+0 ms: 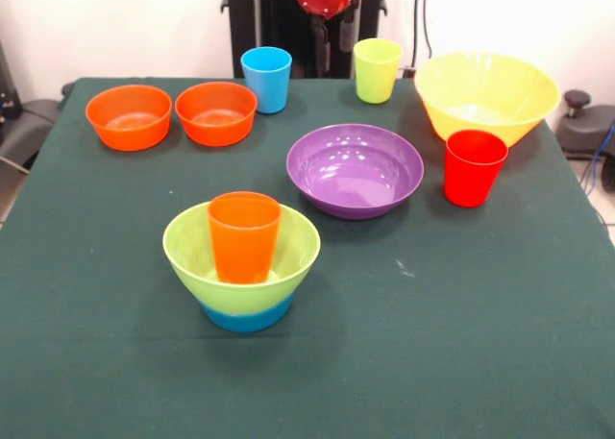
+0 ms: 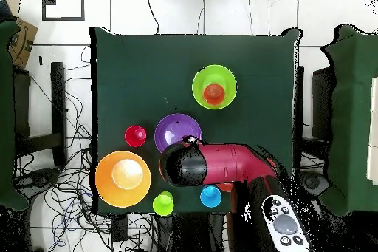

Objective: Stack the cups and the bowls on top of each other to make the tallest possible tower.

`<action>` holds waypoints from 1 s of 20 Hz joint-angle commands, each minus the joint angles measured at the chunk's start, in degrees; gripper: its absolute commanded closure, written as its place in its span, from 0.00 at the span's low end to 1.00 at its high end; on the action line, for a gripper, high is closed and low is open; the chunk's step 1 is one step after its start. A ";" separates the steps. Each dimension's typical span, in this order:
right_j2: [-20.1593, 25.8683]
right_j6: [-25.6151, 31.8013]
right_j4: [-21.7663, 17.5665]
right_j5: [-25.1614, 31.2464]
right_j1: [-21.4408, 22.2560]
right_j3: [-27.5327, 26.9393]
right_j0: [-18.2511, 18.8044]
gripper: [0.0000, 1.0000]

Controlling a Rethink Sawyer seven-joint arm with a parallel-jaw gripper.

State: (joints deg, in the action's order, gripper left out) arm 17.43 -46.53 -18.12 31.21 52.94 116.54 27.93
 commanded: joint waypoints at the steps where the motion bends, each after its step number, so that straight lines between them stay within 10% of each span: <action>1: -1.58 -10.69 -3.26 -5.44 -5.79 2.25 -0.95 0.00; 20: -2.54 -8.59 -2.88 -5.95 -7.54 0.30 -0.80 0.00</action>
State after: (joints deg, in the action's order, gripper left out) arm 14.66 -47.21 -18.10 26.46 48.69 116.66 27.57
